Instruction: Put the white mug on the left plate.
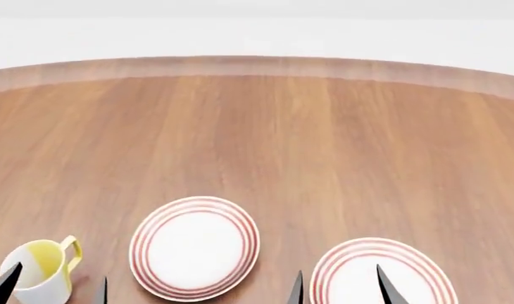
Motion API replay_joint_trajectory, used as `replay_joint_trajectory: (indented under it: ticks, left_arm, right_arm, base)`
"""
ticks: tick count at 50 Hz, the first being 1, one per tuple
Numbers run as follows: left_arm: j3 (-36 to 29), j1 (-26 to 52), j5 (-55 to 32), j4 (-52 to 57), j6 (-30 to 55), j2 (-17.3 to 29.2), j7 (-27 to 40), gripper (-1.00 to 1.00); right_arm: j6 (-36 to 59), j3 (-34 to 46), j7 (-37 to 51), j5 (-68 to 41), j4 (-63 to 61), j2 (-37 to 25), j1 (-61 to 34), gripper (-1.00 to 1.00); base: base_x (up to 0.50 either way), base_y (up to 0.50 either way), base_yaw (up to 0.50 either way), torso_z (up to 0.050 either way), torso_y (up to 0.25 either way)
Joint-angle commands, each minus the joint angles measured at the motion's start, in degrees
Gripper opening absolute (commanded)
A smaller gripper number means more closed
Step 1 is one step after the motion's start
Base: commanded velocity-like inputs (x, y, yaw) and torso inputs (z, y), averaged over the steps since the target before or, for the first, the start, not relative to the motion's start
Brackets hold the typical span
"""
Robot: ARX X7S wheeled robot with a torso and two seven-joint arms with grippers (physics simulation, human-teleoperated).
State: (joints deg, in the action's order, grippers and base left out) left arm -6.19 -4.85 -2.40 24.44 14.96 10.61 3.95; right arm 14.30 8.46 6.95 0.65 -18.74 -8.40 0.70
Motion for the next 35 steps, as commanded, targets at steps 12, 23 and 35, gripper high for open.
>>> replay_joint_trajectory:
  ticks: [12,23,35]
  left_arm:
    - [-1.79,-0.04,0.88,-0.80,-1.35,0.99,0.92,1.00]
    - [-3.77,-4.72,-0.69,3.21,-2.40,5.50,-3.76,1.00]
    - [-3.42,-16.14,0.65,9.97,-7.14,10.79,-4.63,1.00]
  right_arm:
    - [-1.16,0.43,1.58,-0.74,1.37,-0.69,-0.20,1.00]
    - [-1.97,0.79,2.13,-0.95,1.05,-1.21,0.33,1.00]
    - [-2.63,1.09,2.61,-1.41,2.07,-1.54,0.12,1.00]
  base:
    - [0.42,0.00,0.00,0.000,0.001]
    - [0.00,0.00,0.00,0.000,0.000]
    - [0.00,0.00,0.00,0.000,0.000]
